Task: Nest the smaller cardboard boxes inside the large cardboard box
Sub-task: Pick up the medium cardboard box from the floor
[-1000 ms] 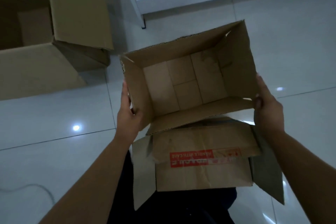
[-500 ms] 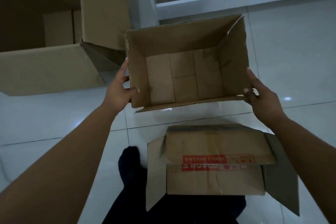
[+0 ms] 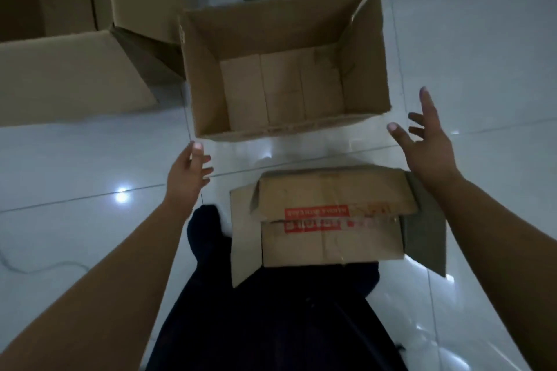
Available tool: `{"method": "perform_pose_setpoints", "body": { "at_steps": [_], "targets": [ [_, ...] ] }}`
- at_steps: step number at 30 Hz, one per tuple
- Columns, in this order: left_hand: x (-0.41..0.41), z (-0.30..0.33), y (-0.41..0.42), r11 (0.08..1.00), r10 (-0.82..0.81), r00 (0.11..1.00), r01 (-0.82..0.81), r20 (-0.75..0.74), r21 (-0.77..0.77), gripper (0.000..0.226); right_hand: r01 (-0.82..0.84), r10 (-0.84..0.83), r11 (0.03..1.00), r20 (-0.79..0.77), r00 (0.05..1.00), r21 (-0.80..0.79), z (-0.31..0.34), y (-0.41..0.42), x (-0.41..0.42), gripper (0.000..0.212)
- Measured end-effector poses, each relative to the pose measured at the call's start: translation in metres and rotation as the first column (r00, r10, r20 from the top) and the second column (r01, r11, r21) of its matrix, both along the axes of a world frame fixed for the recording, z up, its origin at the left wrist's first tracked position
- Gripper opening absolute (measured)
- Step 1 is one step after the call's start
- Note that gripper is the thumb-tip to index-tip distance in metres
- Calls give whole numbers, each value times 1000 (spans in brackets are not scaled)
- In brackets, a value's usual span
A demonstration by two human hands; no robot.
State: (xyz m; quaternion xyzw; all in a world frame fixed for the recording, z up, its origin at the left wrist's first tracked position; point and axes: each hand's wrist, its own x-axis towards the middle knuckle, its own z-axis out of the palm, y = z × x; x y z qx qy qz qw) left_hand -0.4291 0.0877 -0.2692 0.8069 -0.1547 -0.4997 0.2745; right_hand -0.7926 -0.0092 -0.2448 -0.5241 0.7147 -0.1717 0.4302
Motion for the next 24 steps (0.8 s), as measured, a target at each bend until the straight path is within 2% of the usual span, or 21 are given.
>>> {"method": "perform_pose_setpoints", "body": {
  "at_steps": [3, 5, 7, 9, 11, 13, 17, 24],
  "targets": [
    [-34, 6, 48, 989, -127, 991, 124, 31, 75, 61, 3, 7, 997, -116, 993, 81, 8, 41, -29, 77],
    [-54, 8, 71, 970, -222, 974, 217, 40, 113, 60, -19, 51, 994, -298, 953, 112, 10, 69, -51, 77],
    [-67, 5, 90, 952, -289, 957, 287, 3, 102, 65, -50, 80, 996, -467, 881, 77, 8, 98, -76, 73],
    [-73, 2, 104, 938, -328, 945, 326, 3, 116, 75, 44, -6, 995, -395, 919, 88, 4, 122, -97, 72],
    [-77, -1, 113, 916, -390, 918, 378, 77, 137, 84, 164, -128, 973, -215, 968, 161, -2, 141, -110, 74],
    [-82, -2, 117, 902, -431, 890, 420, 147, 105, 86, 215, -184, 954, -159, 970, 210, -7, 152, -116, 71],
    [-95, -1, 112, 899, -432, 886, 438, 169, 4, 86, 213, -182, 959, -169, 969, 189, -18, 154, -118, 67],
    [-127, 0, 80, 898, -420, 893, 435, 160, -70, 91, 65, -48, 996, -238, 970, 64, -22, 91, -134, 63]
  ]
}}
